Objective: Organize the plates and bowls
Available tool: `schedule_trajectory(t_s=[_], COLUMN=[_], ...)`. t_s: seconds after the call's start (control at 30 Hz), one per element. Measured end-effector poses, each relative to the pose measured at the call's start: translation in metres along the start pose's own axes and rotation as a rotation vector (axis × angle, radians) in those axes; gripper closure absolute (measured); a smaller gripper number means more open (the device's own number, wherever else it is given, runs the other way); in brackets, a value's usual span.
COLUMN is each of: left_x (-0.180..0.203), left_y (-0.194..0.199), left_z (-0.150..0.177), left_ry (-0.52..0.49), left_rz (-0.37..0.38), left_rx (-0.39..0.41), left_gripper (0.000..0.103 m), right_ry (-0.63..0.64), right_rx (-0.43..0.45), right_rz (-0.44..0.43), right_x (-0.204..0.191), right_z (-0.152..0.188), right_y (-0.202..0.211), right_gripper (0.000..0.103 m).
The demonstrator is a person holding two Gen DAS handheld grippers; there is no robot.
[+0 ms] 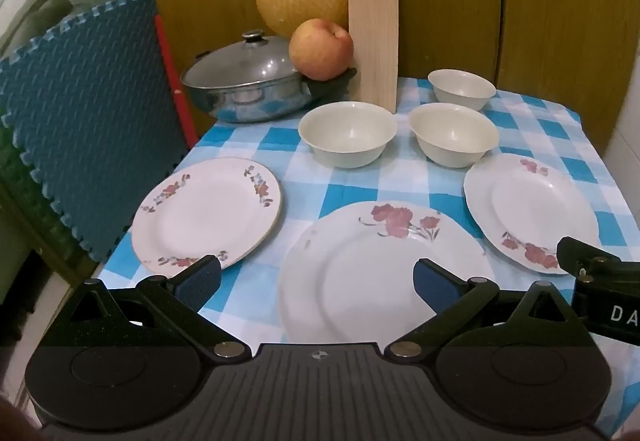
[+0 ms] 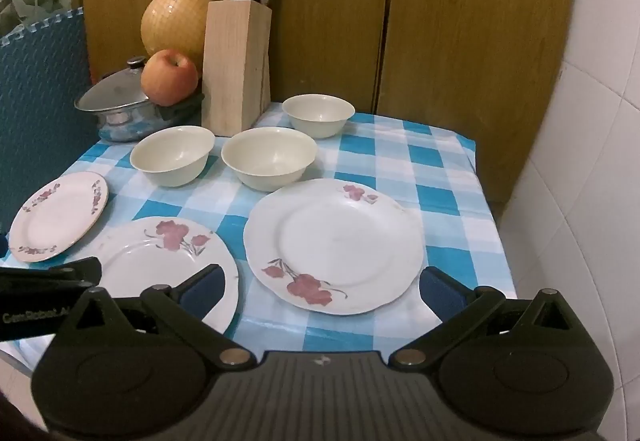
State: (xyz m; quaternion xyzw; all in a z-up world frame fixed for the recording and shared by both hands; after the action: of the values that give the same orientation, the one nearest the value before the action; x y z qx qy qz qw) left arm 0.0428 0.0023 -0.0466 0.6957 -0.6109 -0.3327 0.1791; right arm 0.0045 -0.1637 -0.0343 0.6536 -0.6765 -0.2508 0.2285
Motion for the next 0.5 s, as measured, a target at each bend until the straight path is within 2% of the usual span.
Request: schedule_trajectory(t_s=[0.5], left_x=[-0.0032], left_y=[0.0003], left_z=[-0.0003], left_ry=[0.006], left_rz=[-0.002], left_rx=[-0.006], left_gripper=[0.000], right_ry=[0.013], right_rx=[-0.001], right_rz=[-0.015], right_x=[-0.0043], right_z=[0.0009], right_y=[0.0030], right_gripper=[0.004])
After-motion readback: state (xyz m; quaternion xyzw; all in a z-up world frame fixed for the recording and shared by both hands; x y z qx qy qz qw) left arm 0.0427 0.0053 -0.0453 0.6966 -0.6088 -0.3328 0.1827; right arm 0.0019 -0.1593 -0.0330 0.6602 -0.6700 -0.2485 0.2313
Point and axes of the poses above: each gripper's, at about its wrist camera, not at the fingertips, and y roughly against the way its jaws point, x to its right, z to its underside, the point moved 6 cm from there along -y, roughly the way its jaws point, and after that the axes turned 10 degrees about -z, right-handed, at the moved point
